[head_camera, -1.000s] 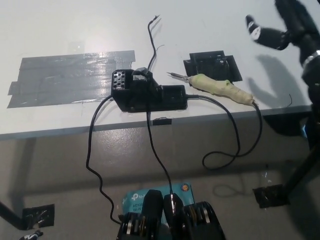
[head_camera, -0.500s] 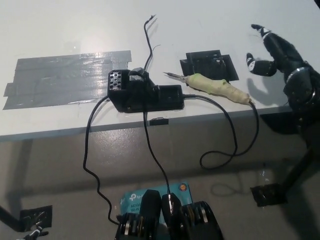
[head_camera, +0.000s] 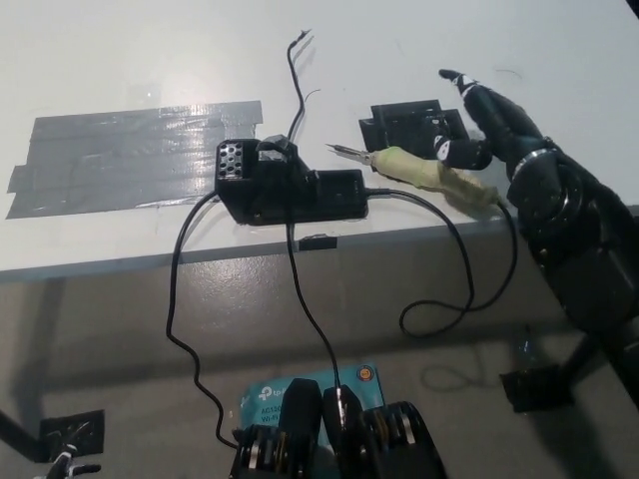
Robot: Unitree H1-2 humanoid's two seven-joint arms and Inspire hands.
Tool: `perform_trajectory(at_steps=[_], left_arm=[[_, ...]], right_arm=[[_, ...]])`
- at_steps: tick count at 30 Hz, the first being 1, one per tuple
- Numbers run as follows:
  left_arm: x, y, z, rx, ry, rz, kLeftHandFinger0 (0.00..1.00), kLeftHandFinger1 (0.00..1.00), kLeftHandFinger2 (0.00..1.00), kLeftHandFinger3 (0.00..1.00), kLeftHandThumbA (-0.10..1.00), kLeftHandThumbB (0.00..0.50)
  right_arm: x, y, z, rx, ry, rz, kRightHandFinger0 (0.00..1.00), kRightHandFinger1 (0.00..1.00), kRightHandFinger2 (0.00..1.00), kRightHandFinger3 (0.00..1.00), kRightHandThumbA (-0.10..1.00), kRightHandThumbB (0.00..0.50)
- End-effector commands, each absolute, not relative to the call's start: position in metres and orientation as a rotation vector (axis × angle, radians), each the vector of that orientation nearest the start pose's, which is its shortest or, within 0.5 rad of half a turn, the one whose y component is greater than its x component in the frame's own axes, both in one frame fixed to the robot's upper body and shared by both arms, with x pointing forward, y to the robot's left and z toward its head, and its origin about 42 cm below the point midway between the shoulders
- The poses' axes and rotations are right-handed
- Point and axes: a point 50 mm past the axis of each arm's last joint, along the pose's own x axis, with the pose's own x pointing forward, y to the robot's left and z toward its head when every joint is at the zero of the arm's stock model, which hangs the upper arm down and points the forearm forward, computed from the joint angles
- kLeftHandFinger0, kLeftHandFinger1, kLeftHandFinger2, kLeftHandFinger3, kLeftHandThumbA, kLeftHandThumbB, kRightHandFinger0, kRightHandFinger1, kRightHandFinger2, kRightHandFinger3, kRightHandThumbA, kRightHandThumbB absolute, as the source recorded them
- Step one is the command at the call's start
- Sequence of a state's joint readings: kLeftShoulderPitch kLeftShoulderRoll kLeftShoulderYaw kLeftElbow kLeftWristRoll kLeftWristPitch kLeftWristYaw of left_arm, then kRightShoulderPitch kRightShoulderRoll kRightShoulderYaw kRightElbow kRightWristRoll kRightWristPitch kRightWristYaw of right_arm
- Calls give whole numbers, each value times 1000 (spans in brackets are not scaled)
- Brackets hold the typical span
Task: The robot uses its right hand to grab and lift the soldering gun kept on the middle of the table and puts it in its base
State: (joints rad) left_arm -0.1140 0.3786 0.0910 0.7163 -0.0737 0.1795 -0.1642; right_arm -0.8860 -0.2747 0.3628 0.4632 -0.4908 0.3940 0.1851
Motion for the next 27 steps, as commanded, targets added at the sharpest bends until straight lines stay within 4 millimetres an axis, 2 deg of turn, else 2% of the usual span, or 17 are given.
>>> perform_trajectory(at_steps=[1, 6, 9, 11, 12, 13, 15, 16, 19, 21, 27], left_arm=[[262, 416, -17, 213, 719, 94, 0, 86, 342, 637, 1000, 500], [266, 413, -17, 220, 720, 86, 0, 74, 355, 621, 1000, 500], [268, 410, -17, 218, 713, 70, 0, 67, 347, 638, 1000, 500], [269, 410, -17, 222, 709, 67, 0, 60, 359, 638, 1000, 500], [271, 409, -18, 227, 711, 62, 0, 72, 367, 667, 1000, 500], [271, 408, -18, 236, 714, 60, 0, 41, 341, 671, 1000, 500], [273, 405, -16, 261, 708, 48, 0, 64, 362, 687, 1000, 500], [274, 405, -16, 268, 705, 43, 0, 62, 363, 668, 1000, 500], [276, 403, -15, 270, 705, 40, 0, 72, 364, 671, 1000, 500], [276, 402, -16, 258, 709, 48, 0, 20, 297, 654, 1000, 500], [276, 399, -14, 260, 706, 40, 0, 56, 332, 686, 1000, 500]], right_arm=[[521, -173, 318, -1055, -69, 196, 1000, 1000, 1000, 1000, 362, 256], [519, -189, 300, -1067, -14, 186, 1000, 1000, 1000, 1000, 441, 274], [517, -193, 285, -1112, 21, 189, 1000, 1000, 1000, 1000, 427, 260], [517, -193, 281, -1127, 32, 193, 1000, 1000, 1000, 1000, 422, 261], [518, -193, 277, -1148, 48, 197, 1000, 1000, 1000, 1000, 411, 250], [518, -192, 272, -1158, 66, 198, 1000, 1000, 1000, 1000, 402, 251], [518, -188, 266, -1144, 64, 212, 1000, 1000, 1000, 1000, 394, 258], [518, -184, 264, -1156, 53, 218, 1000, 1000, 1000, 1000, 412, 262], [518, -182, 263, -1168, 48, 222, 1000, 1000, 1000, 1000, 421, 265], [519, -171, 263, -1194, 50, 240, 1000, 1000, 1000, 1000, 428, 251], [524, -165, 263, -1217, 41, 244, 1000, 1000, 1000, 1000, 436, 249]])
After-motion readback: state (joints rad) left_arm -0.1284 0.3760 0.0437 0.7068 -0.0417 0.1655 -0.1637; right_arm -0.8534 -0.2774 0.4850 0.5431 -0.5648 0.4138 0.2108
